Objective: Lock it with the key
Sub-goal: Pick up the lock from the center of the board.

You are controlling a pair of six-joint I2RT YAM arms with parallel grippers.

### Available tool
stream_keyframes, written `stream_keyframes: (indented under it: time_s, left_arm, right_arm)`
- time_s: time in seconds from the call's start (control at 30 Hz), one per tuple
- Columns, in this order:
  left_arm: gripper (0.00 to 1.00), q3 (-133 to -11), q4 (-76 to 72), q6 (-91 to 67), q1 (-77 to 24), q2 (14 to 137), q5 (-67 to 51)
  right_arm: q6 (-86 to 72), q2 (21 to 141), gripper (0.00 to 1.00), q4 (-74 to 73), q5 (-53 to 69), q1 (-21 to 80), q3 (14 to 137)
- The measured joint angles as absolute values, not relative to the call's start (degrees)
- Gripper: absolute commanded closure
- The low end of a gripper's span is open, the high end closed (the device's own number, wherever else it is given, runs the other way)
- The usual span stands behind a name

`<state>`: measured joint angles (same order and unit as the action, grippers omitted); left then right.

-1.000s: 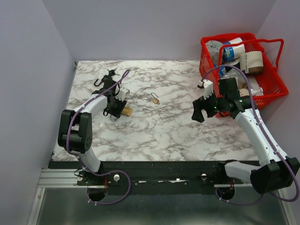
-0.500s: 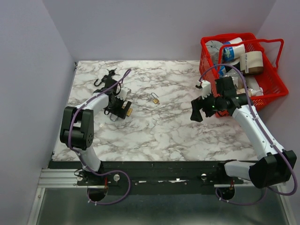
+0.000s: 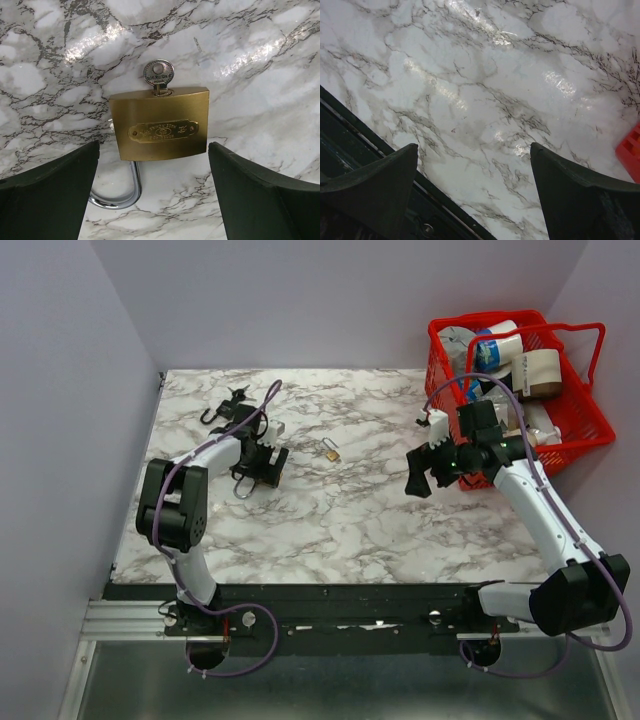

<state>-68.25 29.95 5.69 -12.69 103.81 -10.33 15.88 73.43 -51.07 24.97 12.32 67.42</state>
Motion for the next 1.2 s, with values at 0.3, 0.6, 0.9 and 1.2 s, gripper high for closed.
stream_keyframes:
  time_s: [0.3, 0.6, 0.9, 1.2]
  left_arm:
    - [0.12, -68.5, 28.0, 2.9, -15.5, 105.7, -5.4]
    - [0.49, -69.8, 27.2, 1.8, -15.9, 107.0, -3.4]
    - [1.00, -68.5, 27.1, 2.9, -16.1, 105.2, -3.7]
    - [1.00, -66.6, 29.3, 8.7, -21.9, 91.1, -3.6]
  right_arm:
    - [15.9, 73.5, 0.00, -51.1, 24.9, 12.3, 67.4]
    - [15.9, 73.5, 0.00, -51.0, 24.9, 12.3, 67.4]
    - [14.1, 73.5, 0.00, -49.6, 25.3, 12.3, 67.4]
    - [7.1, 73.6, 0.00, -46.3, 30.6, 12.3, 67.4]
